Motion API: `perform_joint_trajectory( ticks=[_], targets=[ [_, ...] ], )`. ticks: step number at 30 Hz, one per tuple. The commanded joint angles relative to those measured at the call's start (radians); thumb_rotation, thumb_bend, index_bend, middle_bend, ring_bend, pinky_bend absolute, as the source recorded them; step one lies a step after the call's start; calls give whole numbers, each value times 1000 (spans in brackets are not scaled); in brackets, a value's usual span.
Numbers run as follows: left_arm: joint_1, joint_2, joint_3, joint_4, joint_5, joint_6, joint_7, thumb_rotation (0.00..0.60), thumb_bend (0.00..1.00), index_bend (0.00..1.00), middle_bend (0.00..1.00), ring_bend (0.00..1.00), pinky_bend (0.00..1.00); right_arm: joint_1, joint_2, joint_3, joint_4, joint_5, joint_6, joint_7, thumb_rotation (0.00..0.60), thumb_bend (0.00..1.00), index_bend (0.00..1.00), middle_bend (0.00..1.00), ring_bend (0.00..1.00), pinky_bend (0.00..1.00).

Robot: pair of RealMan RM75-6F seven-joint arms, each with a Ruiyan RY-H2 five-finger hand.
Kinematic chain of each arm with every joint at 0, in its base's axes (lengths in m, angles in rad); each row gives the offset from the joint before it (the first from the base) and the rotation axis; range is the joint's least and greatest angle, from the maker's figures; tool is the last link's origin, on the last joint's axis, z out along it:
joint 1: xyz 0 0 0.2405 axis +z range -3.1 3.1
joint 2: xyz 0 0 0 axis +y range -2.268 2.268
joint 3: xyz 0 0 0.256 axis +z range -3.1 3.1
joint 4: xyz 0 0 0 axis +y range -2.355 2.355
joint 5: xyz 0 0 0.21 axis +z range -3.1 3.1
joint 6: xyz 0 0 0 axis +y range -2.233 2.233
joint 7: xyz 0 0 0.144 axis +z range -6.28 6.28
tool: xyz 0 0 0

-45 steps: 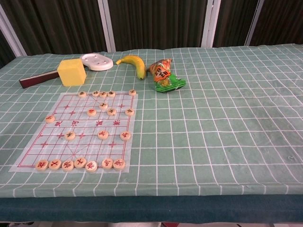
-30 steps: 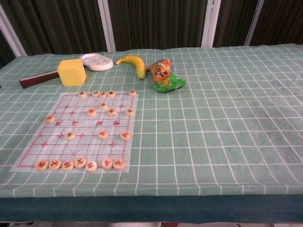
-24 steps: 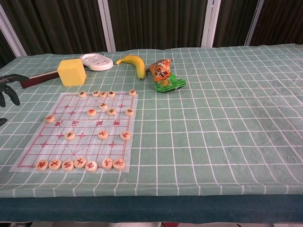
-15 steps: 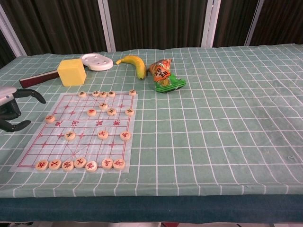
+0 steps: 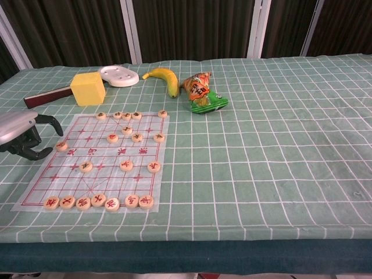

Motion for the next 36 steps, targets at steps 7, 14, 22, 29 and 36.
perform_joint_trajectory(
  ticks=[7, 14, 22, 29, 36],
  targets=[
    [-20, -30, -8, 27, -34, -13, 38, 600, 409, 350, 1000, 1000, 1000, -2, -2, 5, -4, 14, 2, -14, 600, 182, 0, 0, 0, 0],
    [-24, -30, 1, 18, -49, -28, 53, 600, 408, 366, 1000, 1000, 1000, -2, -1, 2, -6, 11, -1, -18, 600, 182, 0, 0, 0, 0],
    [-30, -55, 5, 55, -57, -33, 44, 600, 406, 390, 1000, 1000, 1000, 0, 10, -5, -13, 7, -10, -7, 600, 182, 0, 0, 0, 0],
    [-33, -68, 3, 77, -61, -33, 28, 600, 404, 437, 1000, 1000, 1000, 0, 13, -7, -15, 7, -12, -7, 600, 182, 0, 0, 0, 0],
    [-38, -71, 1, 82, -59, -28, 22, 600, 401, 488, 1000, 1000, 1000, 0, 12, -8, -16, 8, -14, -13, 600, 182, 0, 0, 0, 0]
  ],
)
